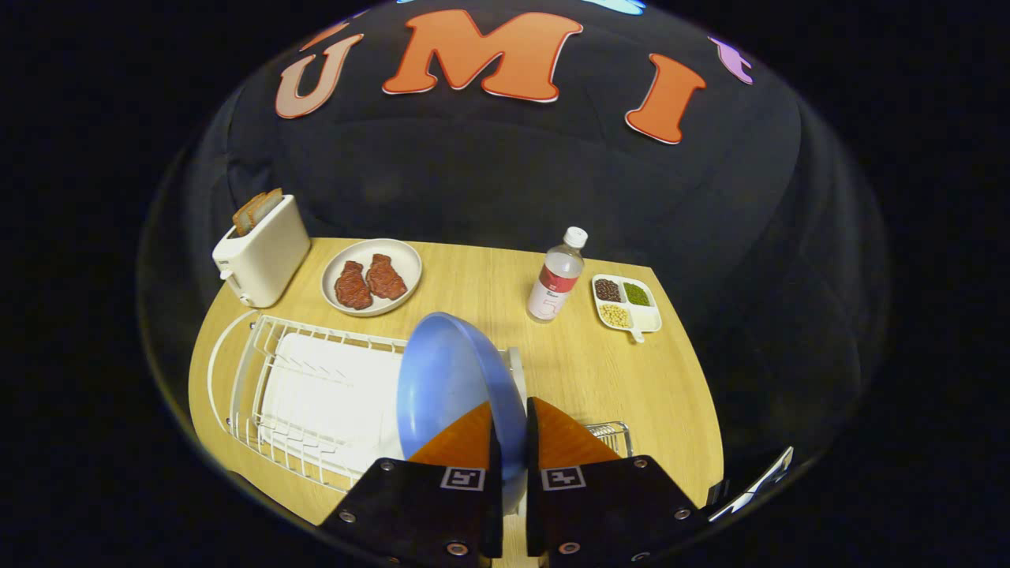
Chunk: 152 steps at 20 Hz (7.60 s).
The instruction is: Take the plate from the dish rack, then take the spoon from the basket and place it into the plate.
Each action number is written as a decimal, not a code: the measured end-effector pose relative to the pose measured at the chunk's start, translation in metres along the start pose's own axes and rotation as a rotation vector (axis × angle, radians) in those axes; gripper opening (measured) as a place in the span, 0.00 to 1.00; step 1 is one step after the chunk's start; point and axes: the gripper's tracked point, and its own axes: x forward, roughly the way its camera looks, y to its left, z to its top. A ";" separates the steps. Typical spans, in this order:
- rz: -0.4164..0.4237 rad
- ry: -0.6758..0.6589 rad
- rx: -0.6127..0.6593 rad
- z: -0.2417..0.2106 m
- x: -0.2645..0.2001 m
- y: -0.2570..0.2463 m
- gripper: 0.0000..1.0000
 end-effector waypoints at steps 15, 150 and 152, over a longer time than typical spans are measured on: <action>0.194 -0.077 -0.016 -0.076 -0.078 0.000 0.12; 0.378 -0.990 0.137 -0.125 -0.160 0.008 0.88; 0.363 -1.017 0.145 -0.123 -0.164 0.004 0.89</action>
